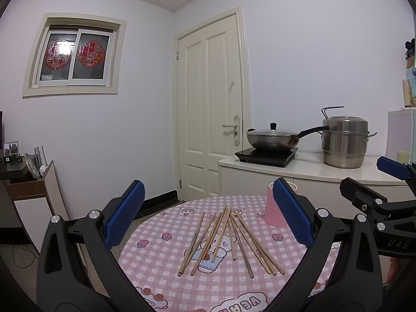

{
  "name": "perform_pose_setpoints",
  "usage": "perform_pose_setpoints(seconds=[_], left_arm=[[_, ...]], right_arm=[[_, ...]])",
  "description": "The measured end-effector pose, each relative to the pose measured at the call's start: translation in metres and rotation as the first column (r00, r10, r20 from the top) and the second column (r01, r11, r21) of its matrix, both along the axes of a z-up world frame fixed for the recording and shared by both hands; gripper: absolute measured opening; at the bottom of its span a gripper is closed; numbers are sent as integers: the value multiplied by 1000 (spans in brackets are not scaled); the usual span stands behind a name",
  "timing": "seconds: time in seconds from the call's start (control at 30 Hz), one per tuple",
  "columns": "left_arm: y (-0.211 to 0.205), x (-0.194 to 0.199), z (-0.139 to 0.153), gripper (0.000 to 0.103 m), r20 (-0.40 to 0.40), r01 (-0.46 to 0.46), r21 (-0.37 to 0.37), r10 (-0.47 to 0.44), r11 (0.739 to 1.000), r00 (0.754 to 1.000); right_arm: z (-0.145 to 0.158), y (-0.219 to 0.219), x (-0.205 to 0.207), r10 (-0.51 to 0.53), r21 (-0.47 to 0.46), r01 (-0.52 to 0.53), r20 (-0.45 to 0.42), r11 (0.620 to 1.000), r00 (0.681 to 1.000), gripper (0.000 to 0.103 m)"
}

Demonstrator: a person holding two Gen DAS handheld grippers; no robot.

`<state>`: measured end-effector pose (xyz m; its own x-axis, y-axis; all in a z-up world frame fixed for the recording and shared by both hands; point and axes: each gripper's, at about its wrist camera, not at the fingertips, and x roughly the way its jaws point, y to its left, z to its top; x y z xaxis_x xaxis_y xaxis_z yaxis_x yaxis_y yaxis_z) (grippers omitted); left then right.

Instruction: Organize utensils

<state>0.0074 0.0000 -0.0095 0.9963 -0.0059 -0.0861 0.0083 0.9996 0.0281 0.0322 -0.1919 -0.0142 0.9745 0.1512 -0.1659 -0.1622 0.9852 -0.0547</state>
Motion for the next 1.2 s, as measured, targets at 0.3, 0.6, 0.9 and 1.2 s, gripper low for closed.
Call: perform_pose_setpoints(seconds=[0.3,0.6,0.9,1.2], left_arm=[[1,1,-2,97,-2,1,1,-1,1000,1000],[0,2,-2,97,-3,1,3,-1,1000,1000],[0,1,-3,97,-4,0,3,0,1000,1000],[0,2,-5,97,-7,1,5,-1,1000,1000]], right_arm=[[-2,5,3,0,1,0,-7,1000,1000,96],[-4,5,2,-1,5,1,-12,1000,1000,96],[-5,4,2,2,7,-2,-17,1000,1000,96],[-5,4,1,3,5,-3,-22,1000,1000,96]])
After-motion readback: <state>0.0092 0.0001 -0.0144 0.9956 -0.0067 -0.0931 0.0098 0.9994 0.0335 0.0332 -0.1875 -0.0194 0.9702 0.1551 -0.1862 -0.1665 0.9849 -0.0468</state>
